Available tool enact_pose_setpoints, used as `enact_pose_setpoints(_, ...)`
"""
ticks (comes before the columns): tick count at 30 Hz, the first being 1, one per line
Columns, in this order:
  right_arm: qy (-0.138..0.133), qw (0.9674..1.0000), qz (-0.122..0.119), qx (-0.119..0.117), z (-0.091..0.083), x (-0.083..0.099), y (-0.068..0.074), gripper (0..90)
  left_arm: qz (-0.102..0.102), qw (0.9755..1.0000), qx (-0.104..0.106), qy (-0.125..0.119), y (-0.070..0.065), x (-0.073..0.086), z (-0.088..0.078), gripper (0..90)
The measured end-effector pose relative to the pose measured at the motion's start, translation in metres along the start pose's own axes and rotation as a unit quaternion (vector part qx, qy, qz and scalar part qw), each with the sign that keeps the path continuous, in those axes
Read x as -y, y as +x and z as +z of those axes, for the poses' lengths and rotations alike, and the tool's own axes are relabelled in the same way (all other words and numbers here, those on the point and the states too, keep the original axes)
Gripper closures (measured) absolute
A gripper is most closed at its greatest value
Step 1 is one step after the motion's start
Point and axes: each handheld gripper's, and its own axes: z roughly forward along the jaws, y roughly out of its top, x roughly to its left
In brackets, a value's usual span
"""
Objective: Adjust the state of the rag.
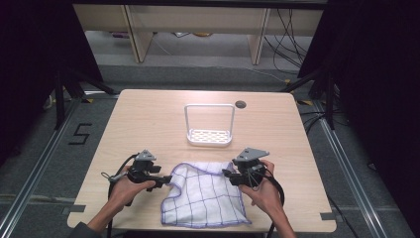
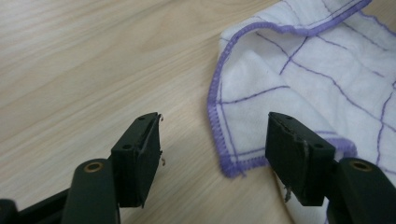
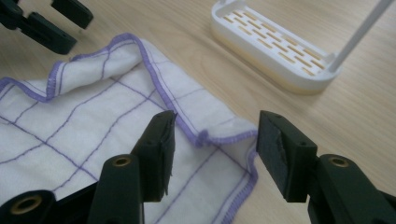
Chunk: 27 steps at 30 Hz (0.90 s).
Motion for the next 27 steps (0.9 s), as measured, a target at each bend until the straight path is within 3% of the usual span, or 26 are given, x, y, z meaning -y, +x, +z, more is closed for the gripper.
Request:
enact_pose_setpoints(3, 0.005, 0.9999, -0.010, -0.010, 0.008, -0.005, 0.000, 48.3, 0.000, 0.9999, -0.002, 0.012, 0.002, -0.005, 0.009, 36.5)
enact_pose_setpoints(5, 0.017, 0.9997, -0.001, -0.017, 0.014, -0.006, 0.000, 49.0, 0.004, 0.9999, -0.001, 0.012, 0.000, -0.006, 0.014, 37.6)
enact_pose_setpoints(7, 0.017, 0.9997, -0.005, -0.016, 0.021, -0.005, -0.001, 49.0, 0.010, 0.9999, -0.001, 0.008, -0.005, -0.008, 0.018, 38.1)
enact_pose_setpoints(8, 0.030, 0.9992, -0.002, -0.024, 0.023, -0.005, -0.002, 49.0, 0.020, 0.9997, -0.001, 0.017, -0.006, -0.009, 0.018, 38.1)
enact_pose_setpoints(9, 0.025, 0.9993, 0.006, -0.026, 0.027, -0.004, -0.001, 49.0, 0.027, 0.9995, -0.004, 0.017, -0.009, -0.010, 0.020, 38.2)
enact_pose_setpoints(13, 0.064, 0.9978, -0.014, -0.013, 0.038, -0.001, -0.002, 50.1, 0.041, 0.9989, -0.011, 0.021, -0.014, -0.013, 0.025, 38.2)
enact_pose_setpoints(15, 0.075, 0.9971, -0.011, -0.004, 0.045, 0.001, -0.002, 56.1, 0.045, 0.9986, -0.012, 0.025, -0.015, -0.013, 0.025, 38.6)
enact_pose_setpoints(16, 0.089, 0.9959, -0.010, -0.007, 0.045, 0.001, -0.003, 60.6, 0.049, 0.9984, -0.012, 0.025, -0.015, -0.013, 0.024, 39.5)
enact_pose_setpoints(17, 0.085, 0.9963, -0.008, -0.006, 0.049, 0.004, -0.004, 65.3, 0.055, 0.9979, -0.015, 0.029, -0.015, -0.013, 0.024, 40.0)
enact_pose_setpoints(20, 0.112, 0.9934, -0.017, -0.015, 0.055, 0.010, -0.009, 78.2, 0.052, 0.9982, -0.012, 0.027, -0.017, -0.013, 0.025, 41.5)
enact_pose_setpoints(21, 0.112, 0.9933, -0.013, -0.025, 0.056, 0.012, -0.011, 80.5, 0.055, 0.9979, -0.013, 0.029, -0.017, -0.013, 0.025, 41.8)
enact_pose_setpoints(22, 0.106, 0.9942, 0.003, -0.016, 0.057, 0.013, -0.010, 82.7, 0.051, 0.9983, -0.012, 0.025, -0.018, -0.013, 0.026, 42.0)
enact_pose_setpoints(25, 0.110, 0.9934, 0.000, -0.032, 0.053, 0.013, -0.015, 88.2, 0.054, 0.9982, -0.011, 0.025, -0.018, -0.013, 0.026, 43.1)
enact_pose_setpoints(26, 0.113, 0.9932, 0.003, -0.029, 0.051, 0.013, -0.014, 88.5, 0.065, 0.9974, -0.007, 0.030, -0.017, -0.013, 0.025, 44.6)
enact_pose_setpoints(27, 0.107, 0.9939, 0.002, -0.025, 0.050, 0.013, -0.016, 88.8, 0.063, 0.9976, -0.007, 0.028, -0.018, -0.013, 0.026, 46.5)
